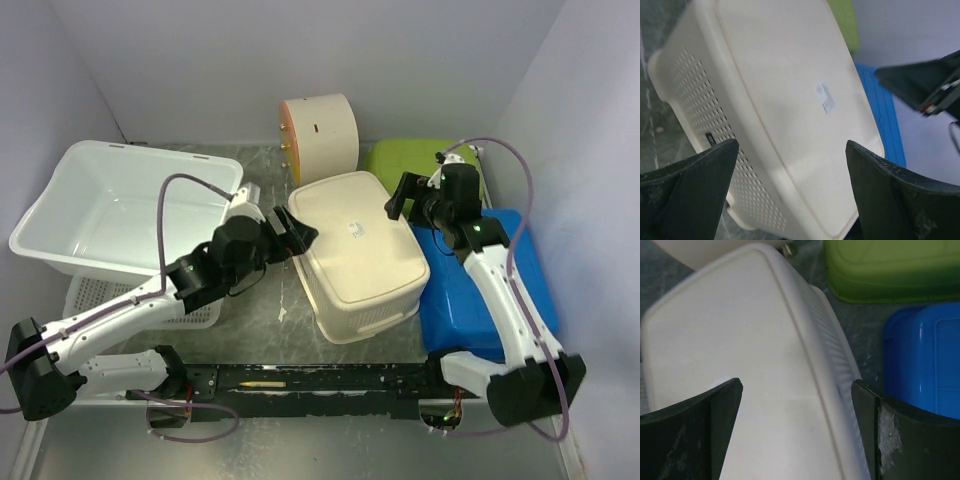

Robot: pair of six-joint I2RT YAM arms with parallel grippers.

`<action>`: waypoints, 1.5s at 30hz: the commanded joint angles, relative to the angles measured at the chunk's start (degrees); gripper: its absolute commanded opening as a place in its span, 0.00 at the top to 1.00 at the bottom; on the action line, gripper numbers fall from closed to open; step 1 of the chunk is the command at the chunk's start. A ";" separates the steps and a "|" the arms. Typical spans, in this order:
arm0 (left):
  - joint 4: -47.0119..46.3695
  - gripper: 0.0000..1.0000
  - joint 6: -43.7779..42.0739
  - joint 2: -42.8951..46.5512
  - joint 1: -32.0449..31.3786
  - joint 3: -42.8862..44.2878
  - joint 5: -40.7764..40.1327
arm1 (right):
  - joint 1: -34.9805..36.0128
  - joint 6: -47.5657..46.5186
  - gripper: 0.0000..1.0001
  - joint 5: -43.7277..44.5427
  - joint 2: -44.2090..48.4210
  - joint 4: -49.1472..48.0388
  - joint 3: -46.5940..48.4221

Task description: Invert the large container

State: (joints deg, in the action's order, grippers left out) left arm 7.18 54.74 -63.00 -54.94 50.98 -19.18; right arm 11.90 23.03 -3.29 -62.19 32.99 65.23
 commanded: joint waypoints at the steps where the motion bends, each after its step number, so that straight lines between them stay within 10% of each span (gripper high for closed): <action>1: -0.96 0.01 -3.19 -2.32 5.31 2.33 5.74 | -3.85 -1.54 0.08 -6.26 -4.47 -1.28 -1.95; 15: -11.05 0.00 -8.52 -16.33 12.31 6.78 36.47 | -5.05 7.10 0.17 -31.17 5.79 0.52 -13.42; 25: -11.88 0.01 -4.61 -16.03 10.76 5.83 43.37 | -5.05 -0.34 0.15 -4.98 5.99 14.63 6.56; 38: 37.66 0.00 -21.83 -13.60 11.45 44.85 2.35 | -5.07 2.67 0.15 -12.28 3.77 -1.46 4.71; 45: 52.15 0.02 -21.37 -21.28 27.15 58.77 -6.51 | -5.04 2.88 0.15 -14.40 1.63 -4.40 3.95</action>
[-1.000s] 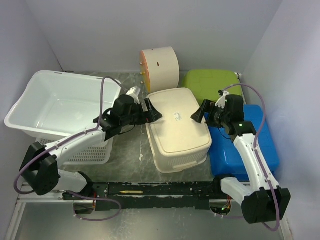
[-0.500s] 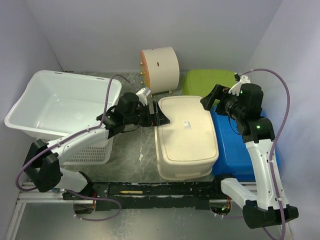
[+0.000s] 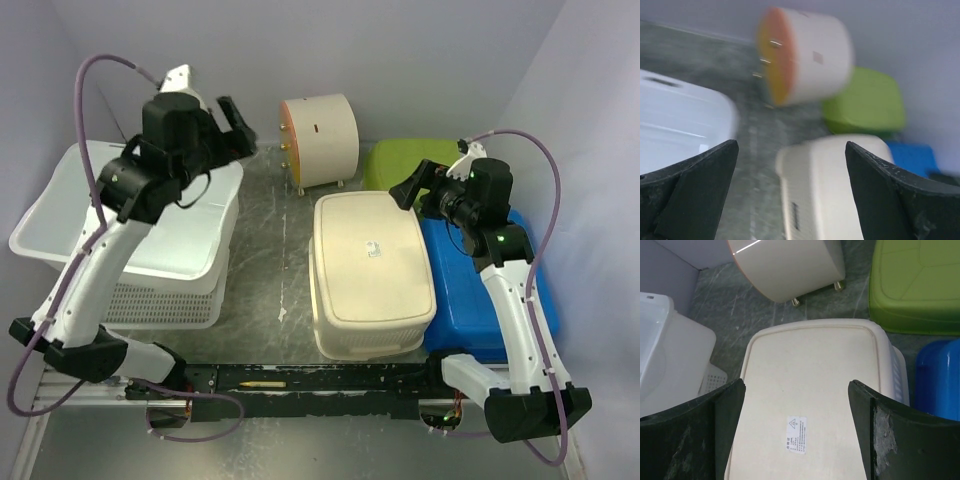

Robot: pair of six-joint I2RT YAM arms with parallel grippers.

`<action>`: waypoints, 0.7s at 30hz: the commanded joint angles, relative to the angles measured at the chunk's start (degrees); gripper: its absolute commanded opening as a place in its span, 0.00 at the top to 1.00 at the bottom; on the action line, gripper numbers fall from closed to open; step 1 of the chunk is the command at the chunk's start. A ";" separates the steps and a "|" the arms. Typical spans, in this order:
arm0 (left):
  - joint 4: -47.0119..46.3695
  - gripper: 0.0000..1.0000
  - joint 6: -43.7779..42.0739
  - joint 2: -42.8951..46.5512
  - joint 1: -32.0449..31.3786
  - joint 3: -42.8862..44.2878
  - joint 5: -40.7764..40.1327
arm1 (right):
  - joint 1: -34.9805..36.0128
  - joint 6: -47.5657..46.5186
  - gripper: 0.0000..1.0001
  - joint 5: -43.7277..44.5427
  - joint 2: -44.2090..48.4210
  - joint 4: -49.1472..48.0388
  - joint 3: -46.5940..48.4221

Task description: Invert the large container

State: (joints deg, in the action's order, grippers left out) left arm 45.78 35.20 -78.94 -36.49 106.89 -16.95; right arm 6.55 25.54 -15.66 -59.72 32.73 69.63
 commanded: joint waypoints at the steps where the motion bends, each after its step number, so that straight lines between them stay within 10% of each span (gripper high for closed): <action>1: 12.91 0.02 -2.09 -6.06 12.00 3.10 -7.16 | 0.39 0.53 0.15 -2.21 -0.99 -4.55 -0.64; 7: 9.17 0.02 -1.34 -11.52 28.80 2.45 2.29 | 0.39 -0.06 0.15 -2.80 -1.14 -5.75 -2.12; 21: 3.84 0.09 3.92 -19.98 30.99 -0.97 -5.25 | 0.40 -0.71 0.14 -4.49 -2.49 -6.52 -3.58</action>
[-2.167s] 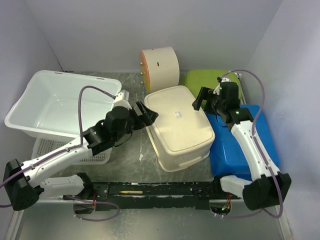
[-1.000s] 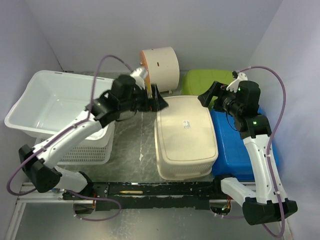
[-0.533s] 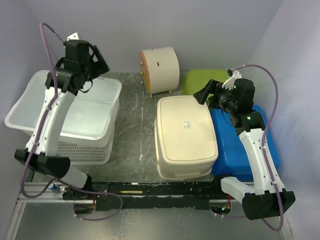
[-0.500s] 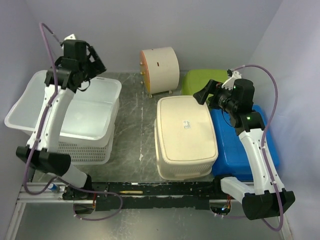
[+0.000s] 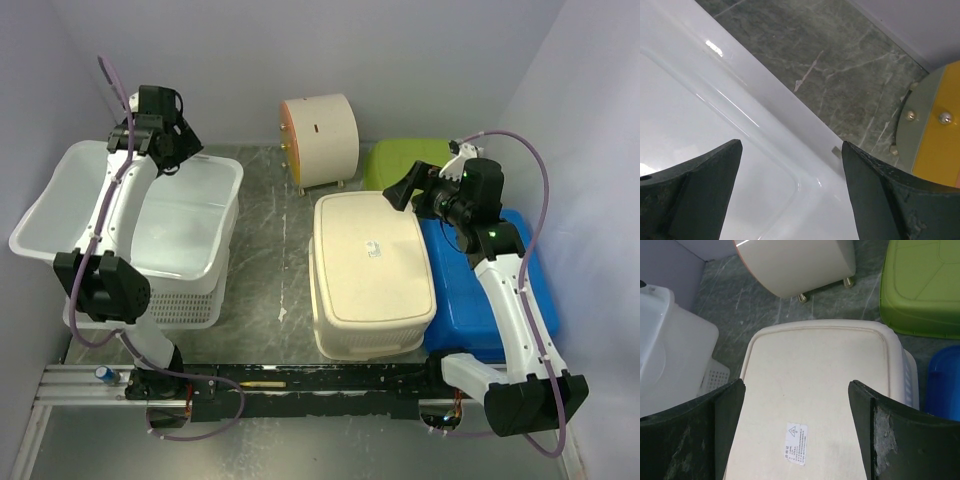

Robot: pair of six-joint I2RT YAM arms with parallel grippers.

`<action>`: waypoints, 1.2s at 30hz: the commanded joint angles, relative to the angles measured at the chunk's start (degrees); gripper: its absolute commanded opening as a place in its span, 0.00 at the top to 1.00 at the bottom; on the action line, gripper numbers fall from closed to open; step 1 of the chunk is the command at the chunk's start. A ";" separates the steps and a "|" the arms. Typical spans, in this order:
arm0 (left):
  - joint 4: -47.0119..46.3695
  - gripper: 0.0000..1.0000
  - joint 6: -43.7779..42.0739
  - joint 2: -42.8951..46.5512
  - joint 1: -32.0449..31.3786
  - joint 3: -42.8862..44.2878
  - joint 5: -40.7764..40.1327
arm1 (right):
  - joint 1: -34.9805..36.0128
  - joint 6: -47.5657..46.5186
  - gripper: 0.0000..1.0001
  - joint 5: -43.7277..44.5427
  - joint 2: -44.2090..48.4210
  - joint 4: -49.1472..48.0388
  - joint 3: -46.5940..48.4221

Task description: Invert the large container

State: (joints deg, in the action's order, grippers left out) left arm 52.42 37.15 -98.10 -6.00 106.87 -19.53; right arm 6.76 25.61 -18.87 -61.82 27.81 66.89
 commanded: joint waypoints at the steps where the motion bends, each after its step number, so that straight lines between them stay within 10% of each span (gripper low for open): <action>1: -2.64 0.09 2.27 -1.45 0.54 -0.71 -2.89 | 0.23 -0.73 0.14 -1.49 -0.49 -1.68 -1.05; 15: -5.29 0.09 3.85 -1.37 1.43 -6.30 -2.61 | 0.26 -0.51 0.14 -2.41 0.57 -1.88 -2.62; 36: -0.94 0.08 5.50 34.53 -2.11 -43.78 12.33 | 0.13 1.37 0.14 -3.52 0.35 -4.58 -5.53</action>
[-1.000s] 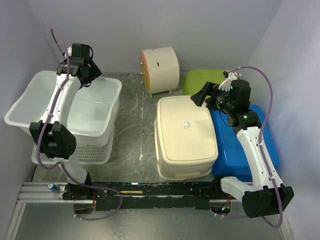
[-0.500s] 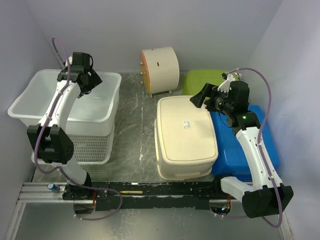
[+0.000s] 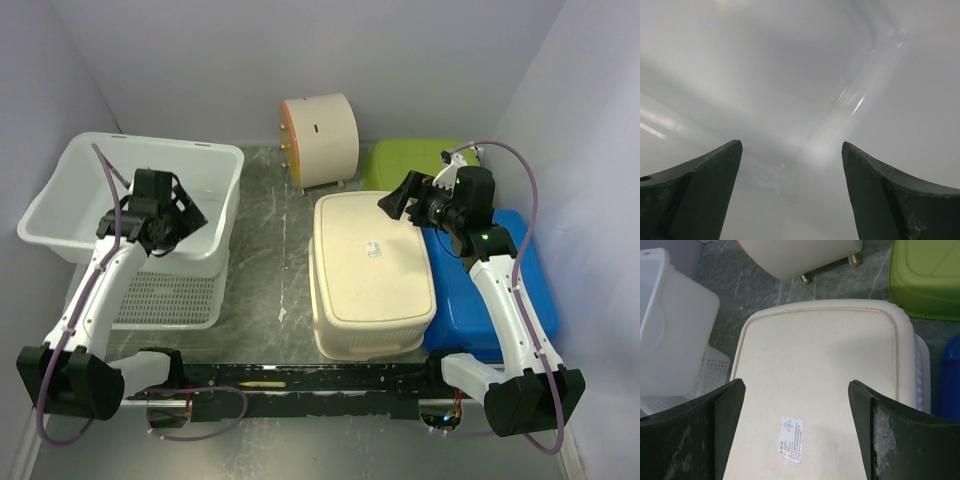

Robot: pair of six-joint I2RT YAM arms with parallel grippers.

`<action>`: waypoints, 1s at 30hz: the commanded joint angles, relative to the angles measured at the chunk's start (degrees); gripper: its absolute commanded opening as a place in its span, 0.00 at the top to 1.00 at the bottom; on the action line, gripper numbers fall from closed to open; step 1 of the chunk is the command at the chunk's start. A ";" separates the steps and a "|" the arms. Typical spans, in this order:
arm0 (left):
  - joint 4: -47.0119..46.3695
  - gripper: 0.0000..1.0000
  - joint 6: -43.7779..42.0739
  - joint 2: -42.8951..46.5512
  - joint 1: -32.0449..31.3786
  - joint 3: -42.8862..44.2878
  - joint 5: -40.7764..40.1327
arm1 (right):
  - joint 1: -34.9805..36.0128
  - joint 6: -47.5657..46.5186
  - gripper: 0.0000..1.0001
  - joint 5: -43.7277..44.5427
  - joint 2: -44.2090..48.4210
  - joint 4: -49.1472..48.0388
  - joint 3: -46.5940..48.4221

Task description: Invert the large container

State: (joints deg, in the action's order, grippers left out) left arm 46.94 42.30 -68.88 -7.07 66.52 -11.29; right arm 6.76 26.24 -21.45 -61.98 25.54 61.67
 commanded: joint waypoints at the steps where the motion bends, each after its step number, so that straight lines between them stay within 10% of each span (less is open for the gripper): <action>1: 5.78 0.08 0.51 6.60 -1.10 -4.06 4.36 | 0.23 0.88 0.14 -0.97 0.54 -2.41 -0.48; 14: 18.09 0.06 -3.21 11.11 -1.36 6.05 -1.39 | 0.17 1.83 0.15 -1.40 0.99 -2.92 -1.68; 30: 0.43 0.01 3.71 -1.38 -1.37 19.40 -7.83 | 0.18 0.33 0.15 0.14 2.28 -0.46 -1.36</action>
State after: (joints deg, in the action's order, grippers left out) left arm 52.86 43.46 -67.31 -8.10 81.23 -13.82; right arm 6.76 27.86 -22.28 -60.77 24.03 60.29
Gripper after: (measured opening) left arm 0.979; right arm 0.852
